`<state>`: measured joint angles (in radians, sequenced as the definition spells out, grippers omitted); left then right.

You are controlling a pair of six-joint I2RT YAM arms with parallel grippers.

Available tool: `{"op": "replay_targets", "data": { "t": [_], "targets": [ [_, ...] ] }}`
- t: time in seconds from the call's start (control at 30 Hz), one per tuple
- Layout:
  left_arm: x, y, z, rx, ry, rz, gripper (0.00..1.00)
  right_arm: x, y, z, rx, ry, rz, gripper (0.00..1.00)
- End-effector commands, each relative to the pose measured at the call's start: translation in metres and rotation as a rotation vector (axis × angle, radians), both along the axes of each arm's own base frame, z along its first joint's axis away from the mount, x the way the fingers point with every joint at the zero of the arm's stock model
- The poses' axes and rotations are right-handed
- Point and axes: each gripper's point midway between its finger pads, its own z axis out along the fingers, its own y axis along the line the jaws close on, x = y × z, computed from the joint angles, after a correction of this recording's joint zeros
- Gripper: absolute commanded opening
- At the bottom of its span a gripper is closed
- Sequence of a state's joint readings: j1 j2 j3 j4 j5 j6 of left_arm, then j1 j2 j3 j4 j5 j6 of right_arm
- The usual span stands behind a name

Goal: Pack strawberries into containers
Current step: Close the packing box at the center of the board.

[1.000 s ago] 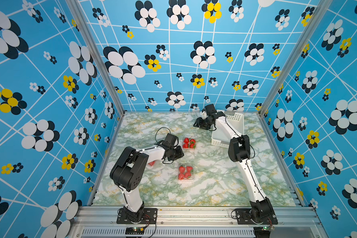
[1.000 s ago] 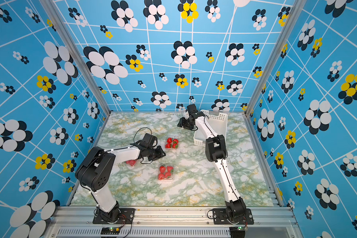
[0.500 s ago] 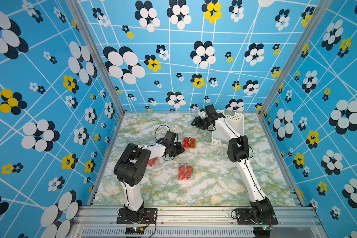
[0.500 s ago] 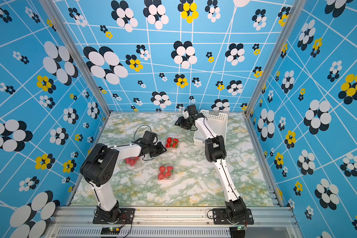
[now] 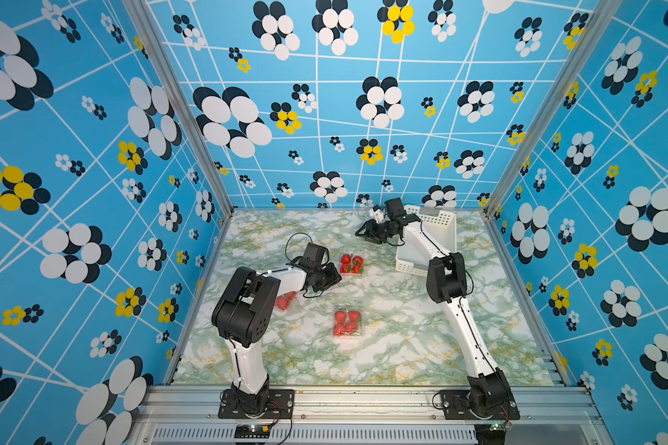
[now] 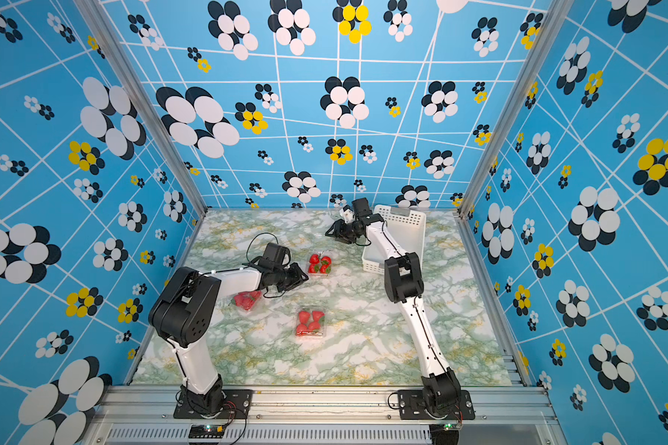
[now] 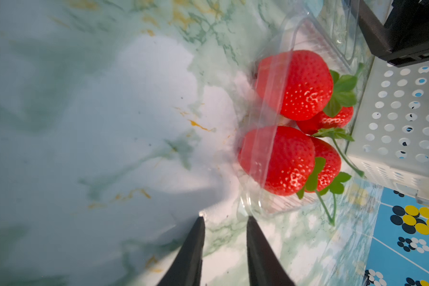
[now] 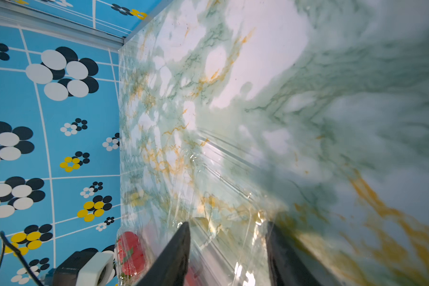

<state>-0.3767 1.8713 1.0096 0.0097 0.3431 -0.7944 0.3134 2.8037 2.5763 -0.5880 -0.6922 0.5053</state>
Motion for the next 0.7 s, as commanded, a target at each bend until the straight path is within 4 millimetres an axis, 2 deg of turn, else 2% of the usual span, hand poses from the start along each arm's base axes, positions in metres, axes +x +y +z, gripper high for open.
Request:
{"op": "replay_targets", "data": {
  "t": [0.0,0.1,0.33,0.53,0.67],
  "targets": [
    [-0.008,0.016,-0.022,0.050,0.068,0.037,0.31,-0.007,0.000,-0.003,0.000,0.014,0.025,0.44],
    [-0.008,0.017,-0.023,0.052,0.072,0.040,0.31,-0.013,0.000,-0.001,-0.009,-0.009,0.074,0.37],
    [-0.004,0.018,-0.021,0.051,0.070,0.046,0.32,-0.026,0.006,0.018,0.034,-0.055,0.161,0.36],
    [-0.001,0.017,-0.019,0.048,0.066,0.046,0.32,-0.032,0.005,0.027,0.026,-0.085,0.195,0.31],
    [0.000,0.017,-0.018,0.044,0.065,0.048,0.32,-0.039,0.003,0.037,0.033,-0.131,0.227,0.35]
  ]
}}
